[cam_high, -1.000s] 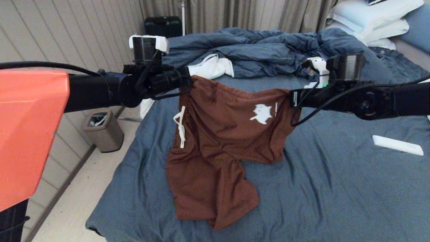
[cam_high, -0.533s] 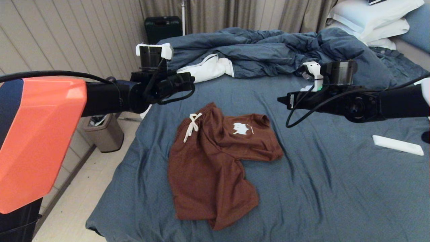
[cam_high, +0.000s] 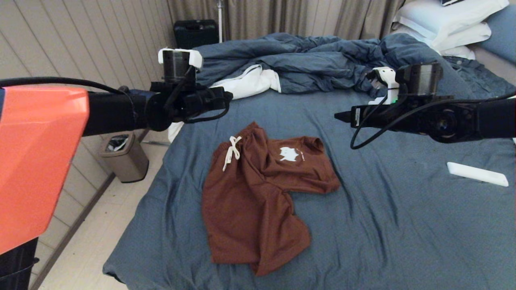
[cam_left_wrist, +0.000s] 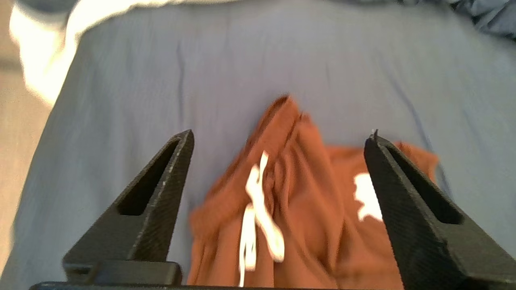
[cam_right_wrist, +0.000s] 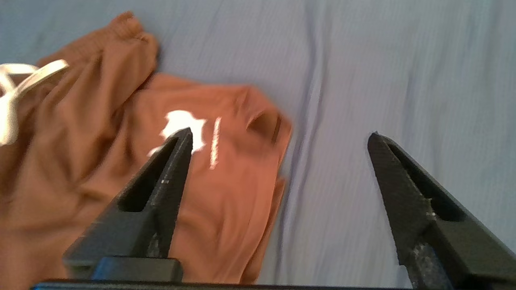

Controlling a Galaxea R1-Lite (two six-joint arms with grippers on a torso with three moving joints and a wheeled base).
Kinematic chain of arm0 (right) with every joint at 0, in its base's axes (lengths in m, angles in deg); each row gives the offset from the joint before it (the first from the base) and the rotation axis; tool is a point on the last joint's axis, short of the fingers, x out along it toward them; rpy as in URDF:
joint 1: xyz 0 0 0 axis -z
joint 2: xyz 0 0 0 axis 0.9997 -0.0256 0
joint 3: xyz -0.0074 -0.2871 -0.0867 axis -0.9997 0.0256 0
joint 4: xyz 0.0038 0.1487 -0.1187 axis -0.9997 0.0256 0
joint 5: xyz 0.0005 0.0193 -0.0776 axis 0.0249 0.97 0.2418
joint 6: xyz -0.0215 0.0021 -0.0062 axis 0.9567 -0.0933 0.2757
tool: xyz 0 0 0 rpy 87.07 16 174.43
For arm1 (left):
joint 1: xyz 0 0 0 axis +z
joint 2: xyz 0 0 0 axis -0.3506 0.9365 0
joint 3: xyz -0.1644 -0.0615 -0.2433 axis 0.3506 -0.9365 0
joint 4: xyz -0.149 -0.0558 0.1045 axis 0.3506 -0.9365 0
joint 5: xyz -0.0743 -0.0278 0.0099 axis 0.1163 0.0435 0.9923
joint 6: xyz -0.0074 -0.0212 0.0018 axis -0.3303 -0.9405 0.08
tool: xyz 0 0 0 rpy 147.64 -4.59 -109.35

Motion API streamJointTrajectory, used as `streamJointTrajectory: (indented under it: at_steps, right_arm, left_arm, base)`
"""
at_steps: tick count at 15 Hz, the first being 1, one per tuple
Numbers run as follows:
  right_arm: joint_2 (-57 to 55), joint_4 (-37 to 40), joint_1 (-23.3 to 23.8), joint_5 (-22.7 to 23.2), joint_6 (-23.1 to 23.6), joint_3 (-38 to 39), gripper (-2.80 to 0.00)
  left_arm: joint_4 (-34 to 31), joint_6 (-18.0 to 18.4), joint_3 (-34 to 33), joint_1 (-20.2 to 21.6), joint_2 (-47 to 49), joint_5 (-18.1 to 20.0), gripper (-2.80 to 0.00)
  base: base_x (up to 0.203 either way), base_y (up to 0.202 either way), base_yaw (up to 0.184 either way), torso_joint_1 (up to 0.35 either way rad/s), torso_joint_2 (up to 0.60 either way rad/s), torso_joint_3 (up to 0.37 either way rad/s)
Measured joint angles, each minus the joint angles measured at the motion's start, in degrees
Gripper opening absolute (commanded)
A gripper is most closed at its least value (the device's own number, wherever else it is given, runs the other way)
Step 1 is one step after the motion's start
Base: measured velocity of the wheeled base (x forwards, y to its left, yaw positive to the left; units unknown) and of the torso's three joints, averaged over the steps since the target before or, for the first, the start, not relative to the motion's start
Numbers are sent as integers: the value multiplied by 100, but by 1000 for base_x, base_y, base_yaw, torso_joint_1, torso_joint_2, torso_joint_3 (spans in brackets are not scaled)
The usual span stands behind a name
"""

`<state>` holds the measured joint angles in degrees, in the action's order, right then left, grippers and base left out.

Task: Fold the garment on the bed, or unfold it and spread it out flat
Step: Unford the brown shorts

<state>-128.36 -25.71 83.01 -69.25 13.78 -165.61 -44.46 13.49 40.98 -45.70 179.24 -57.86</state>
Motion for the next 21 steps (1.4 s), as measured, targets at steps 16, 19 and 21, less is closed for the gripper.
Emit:
streamJointTrajectory:
  at_steps: [16,19,21]
  right_arm:
    - [2001,2476,-1493,660,-1349,2659,-280]
    - [1617,2452,-1934,329,-1346,2752,-280]
    - [1387,2416,-2108,20,-1343,2768,-280]
  left_arm:
    - [984,-1468,-7013,715,-3797,540,0]
    - [1876,-1445,-7550,767,-3677,543,0]
    - [2470,-1431,-7792,821,-3544,563,-280]
  base:
    - [0,0,0,0,0,0]
    - [0,0,0,0,0,0]
    - [0,0,0,0,0,0]
